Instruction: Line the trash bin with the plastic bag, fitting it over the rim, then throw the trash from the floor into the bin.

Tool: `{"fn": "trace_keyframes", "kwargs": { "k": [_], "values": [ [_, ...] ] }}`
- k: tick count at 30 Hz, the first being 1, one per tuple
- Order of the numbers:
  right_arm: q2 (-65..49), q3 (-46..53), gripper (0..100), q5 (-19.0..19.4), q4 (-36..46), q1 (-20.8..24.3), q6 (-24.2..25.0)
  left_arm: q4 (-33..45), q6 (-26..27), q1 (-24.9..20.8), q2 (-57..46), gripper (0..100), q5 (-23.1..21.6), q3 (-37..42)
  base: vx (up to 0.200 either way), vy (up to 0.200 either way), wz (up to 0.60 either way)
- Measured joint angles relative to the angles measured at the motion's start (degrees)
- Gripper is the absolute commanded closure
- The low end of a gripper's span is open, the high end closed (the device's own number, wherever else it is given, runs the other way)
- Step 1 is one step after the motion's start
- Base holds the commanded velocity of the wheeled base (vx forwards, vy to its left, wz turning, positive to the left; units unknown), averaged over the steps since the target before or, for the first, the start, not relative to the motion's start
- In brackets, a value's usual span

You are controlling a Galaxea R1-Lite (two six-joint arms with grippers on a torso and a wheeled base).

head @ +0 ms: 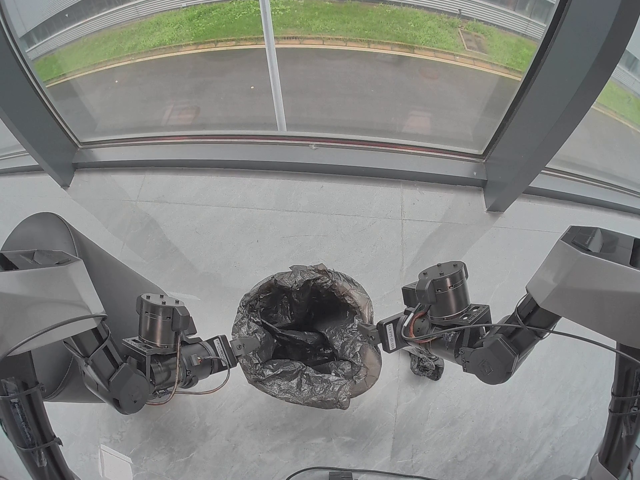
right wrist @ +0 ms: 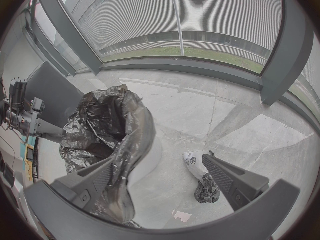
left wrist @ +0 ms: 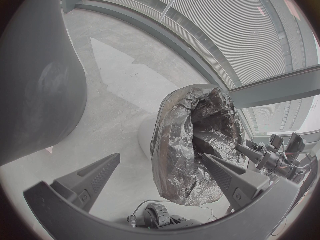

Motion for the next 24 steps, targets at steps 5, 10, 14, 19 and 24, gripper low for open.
{"fn": "trace_keyframes", "kwargs": {
  "k": [5, 10, 14, 19, 24],
  "values": [
    [1.3, 0.5, 0, 0.4, -1.2, -1.6, -0.1, -0.6, 0.0, -0.2, 1.1, 0, 0.0, 0.4, 0.0, 0.0, 0.0],
    [1.9, 1.9, 0, 0.3, -1.3, -2.3, 0.0, -0.7, 0.0, -0.2, 1.6, 0, 0.0, 0.4, 0.0, 0.0, 0.0],
    [1.6, 3.3, 0, 0.3, -1.3, -2.4, -0.1, -0.7, 0.0, -0.2, 1.8, 0, 0.0, 0.4, 0.0, 0.0, 0.0],
    [0.0, 4.1, 0, 0.3, -1.3, -2.5, -0.3, -0.7, 0.0, -0.2, 2.1, 0, -0.1, 0.3, 0.0, 0.0, 0.0],
    [-1.6, 5.2, 0, 0.1, -1.2, -2.3, -0.4, -0.7, 0.0, -0.2, 2.1, 0, -0.1, 0.3, 0.0, 0.0, 0.0]
  ]
}}
